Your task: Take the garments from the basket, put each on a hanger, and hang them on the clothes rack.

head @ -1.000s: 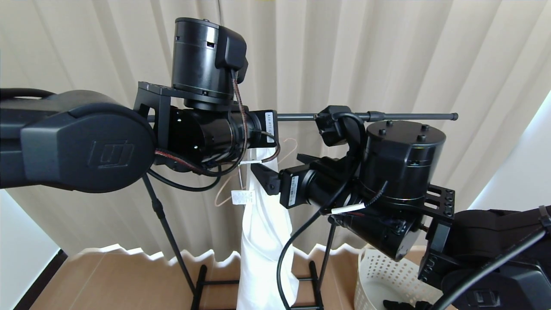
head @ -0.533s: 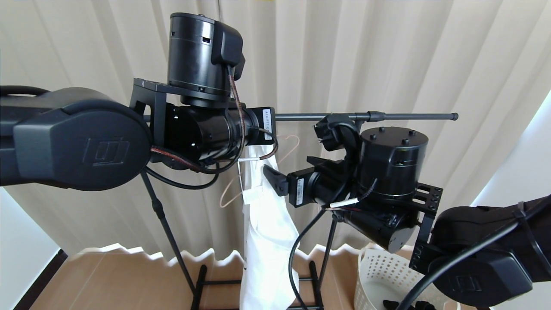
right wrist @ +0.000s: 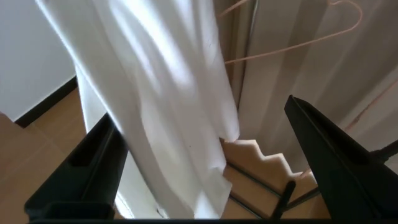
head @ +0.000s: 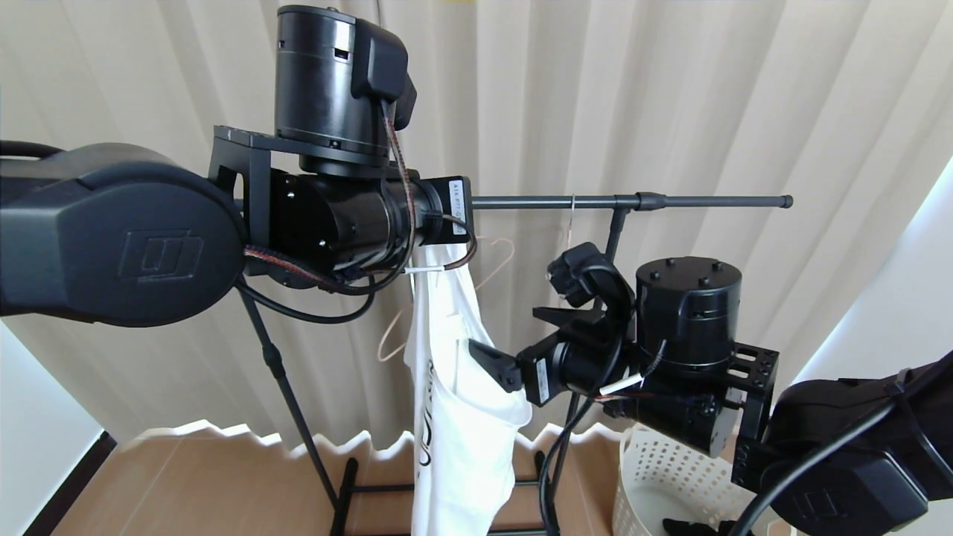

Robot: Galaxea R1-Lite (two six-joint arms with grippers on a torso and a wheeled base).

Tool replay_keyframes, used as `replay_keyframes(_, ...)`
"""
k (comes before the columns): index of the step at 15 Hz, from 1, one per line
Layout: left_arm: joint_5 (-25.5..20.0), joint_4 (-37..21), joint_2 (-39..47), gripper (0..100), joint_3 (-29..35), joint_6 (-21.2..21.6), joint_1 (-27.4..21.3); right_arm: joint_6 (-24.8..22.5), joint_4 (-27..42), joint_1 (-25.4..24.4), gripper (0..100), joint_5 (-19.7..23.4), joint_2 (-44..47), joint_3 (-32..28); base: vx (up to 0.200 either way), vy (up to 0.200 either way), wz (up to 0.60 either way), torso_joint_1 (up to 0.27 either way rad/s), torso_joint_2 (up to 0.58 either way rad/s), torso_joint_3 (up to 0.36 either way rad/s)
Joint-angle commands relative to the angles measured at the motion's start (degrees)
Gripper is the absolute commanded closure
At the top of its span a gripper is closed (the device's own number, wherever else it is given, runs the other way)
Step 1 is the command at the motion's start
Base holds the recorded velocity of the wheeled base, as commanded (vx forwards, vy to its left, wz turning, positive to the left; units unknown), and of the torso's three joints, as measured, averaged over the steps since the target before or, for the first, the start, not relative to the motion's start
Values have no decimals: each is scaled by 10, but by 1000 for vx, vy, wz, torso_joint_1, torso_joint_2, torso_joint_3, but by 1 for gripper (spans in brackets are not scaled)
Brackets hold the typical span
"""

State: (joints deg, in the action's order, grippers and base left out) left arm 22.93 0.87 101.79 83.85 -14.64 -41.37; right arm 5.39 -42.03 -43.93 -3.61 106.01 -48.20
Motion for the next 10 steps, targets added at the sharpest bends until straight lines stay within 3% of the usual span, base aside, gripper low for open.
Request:
replay_keyframes(1, 0, -1, -4, 100, -2, 0, 0, -11, -1, 3, 0, 14, -8, 25, 0, 0, 0, 0, 0, 0)
replay_keyframes(10, 0, 0, -5, 100, -4, 0, -2, -12, -60, -20, 0, 19, 31, 47, 0, 0, 0, 0, 0, 0)
